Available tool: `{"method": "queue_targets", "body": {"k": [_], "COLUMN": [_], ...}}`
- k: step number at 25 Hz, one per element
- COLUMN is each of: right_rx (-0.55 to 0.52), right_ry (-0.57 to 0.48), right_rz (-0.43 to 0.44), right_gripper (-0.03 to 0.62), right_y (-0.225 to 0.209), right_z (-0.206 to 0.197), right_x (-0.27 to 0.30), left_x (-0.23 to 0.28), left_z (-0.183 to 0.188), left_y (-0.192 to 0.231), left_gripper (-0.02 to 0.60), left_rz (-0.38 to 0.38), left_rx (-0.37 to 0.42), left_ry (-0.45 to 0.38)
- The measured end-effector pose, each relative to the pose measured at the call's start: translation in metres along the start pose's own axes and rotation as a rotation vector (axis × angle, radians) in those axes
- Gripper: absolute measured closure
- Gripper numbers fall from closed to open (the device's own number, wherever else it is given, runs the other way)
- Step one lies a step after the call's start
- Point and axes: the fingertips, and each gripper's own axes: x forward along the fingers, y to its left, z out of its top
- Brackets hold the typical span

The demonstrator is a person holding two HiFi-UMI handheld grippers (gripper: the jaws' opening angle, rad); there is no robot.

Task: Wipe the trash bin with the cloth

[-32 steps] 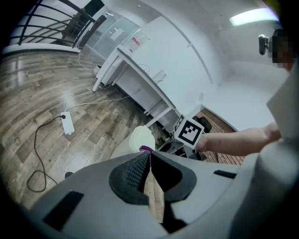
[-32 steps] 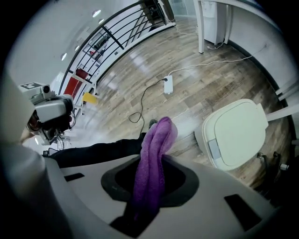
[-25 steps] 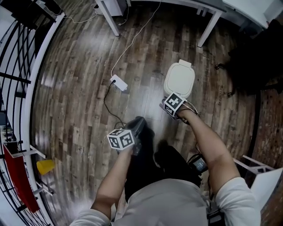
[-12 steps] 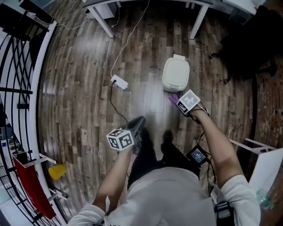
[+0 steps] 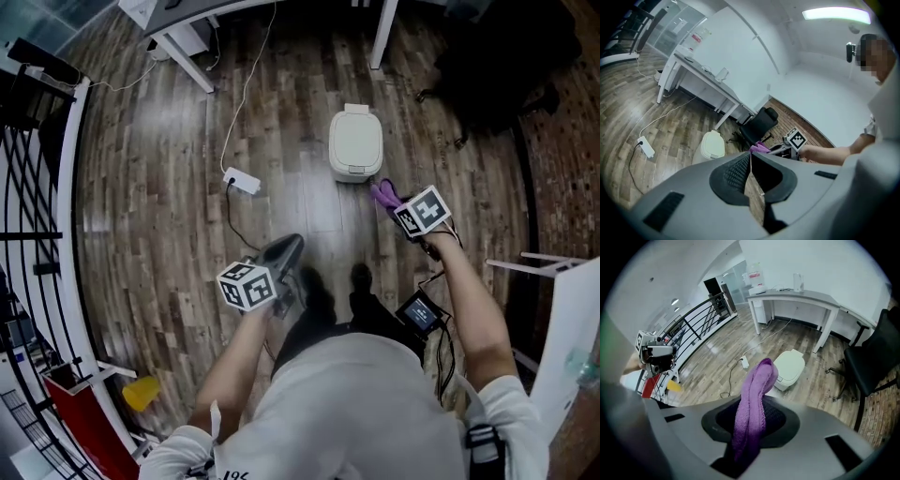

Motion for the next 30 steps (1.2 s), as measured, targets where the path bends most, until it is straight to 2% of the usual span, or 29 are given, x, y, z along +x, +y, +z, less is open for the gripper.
{"method": "queue_targets", "body": {"k": [9,21,30], "right_rx": [0.102,0.194,0.275], "right_ry": [-0.179,-0.449,-0.629], "right_rz": [-0.051,-0.089,-0.086], "right_gripper": [0.5,0.5,0.5], "right_y": [0.021,0.04,0.043], "right_z": [-0.023,-0.022,-0.024], "right_x": [-0.051,-0.12,-0.161], "left_x": [-0.015,-0.017,-0.012], "left_z": [0.0,0.017,0.023], "left_y": [-0.03,-0.086,-0.118], "left_gripper": [0.574,0.574,0.574], "left_rz": [-0.071,-0.158,-0.194], "left_rx": [0.043,0.099,0.125], "left_ry": [0.008,-0.04,-0.062]}}
